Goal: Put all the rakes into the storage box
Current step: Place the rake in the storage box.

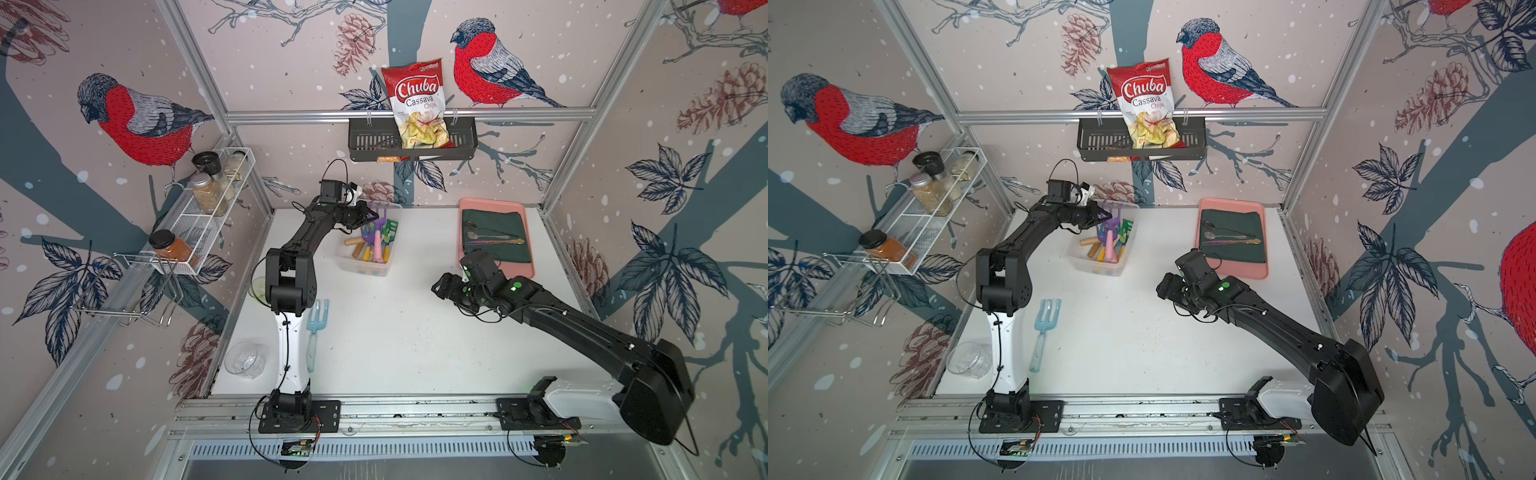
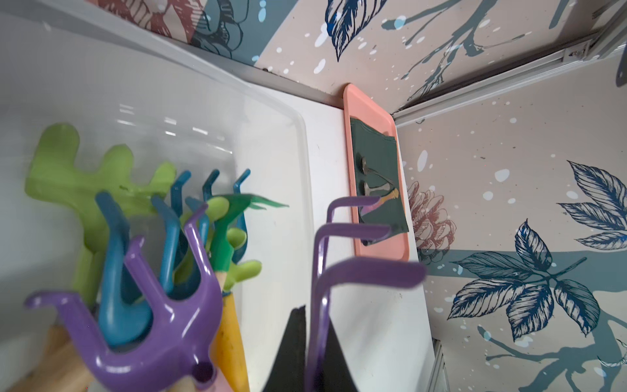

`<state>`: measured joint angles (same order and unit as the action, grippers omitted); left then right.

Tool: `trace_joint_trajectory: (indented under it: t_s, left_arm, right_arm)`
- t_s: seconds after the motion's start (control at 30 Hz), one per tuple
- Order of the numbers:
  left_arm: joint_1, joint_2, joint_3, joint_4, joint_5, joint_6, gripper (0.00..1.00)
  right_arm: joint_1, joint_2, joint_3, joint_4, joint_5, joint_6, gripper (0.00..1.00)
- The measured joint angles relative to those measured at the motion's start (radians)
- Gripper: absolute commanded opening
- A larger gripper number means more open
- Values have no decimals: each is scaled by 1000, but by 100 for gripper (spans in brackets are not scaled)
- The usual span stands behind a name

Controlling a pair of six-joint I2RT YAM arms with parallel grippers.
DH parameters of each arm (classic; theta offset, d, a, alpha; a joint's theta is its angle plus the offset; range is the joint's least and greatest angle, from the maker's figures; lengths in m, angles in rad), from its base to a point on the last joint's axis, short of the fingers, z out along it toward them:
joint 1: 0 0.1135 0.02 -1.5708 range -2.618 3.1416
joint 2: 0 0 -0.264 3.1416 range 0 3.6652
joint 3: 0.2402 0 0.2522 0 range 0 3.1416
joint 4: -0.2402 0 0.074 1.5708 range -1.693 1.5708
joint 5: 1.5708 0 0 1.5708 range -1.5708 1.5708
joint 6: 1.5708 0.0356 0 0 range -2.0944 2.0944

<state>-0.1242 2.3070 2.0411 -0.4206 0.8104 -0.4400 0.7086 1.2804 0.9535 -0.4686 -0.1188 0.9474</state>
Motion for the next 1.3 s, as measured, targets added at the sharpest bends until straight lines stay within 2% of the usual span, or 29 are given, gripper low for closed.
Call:
trace_joint_trajectory:
  t_s: [0.23, 0.5, 0.6, 0.83, 0.97, 1.13, 1.3]
  left_arm:
    - [0, 146, 151, -47, 31, -8, 7]
    - [-2, 174, 130, -68, 31, -1, 12]
    - [-2, 174, 106, -68, 31, 4, 21]
    - [-2, 172, 99, -69, 24, 14, 56]
    - [-2, 159, 98, -72, 22, 18, 69]
    - [-2, 114, 79, -84, 12, 21, 74]
    - [2, 18, -10, -81, -11, 29, 77]
  right_arm:
    - [-31, 64, 13, 6, -36, -29, 80]
    - [-31, 120, 22, 40, -68, -41, 80]
    - [-30, 129, 26, 47, -71, -54, 80]
    - [-26, 135, 26, 52, -74, -55, 80]
    - [-6, 139, 26, 56, -74, -54, 80]
    - [51, 154, 29, 72, -63, -37, 80]
    - [151, 211, 72, 70, -18, 0, 80]
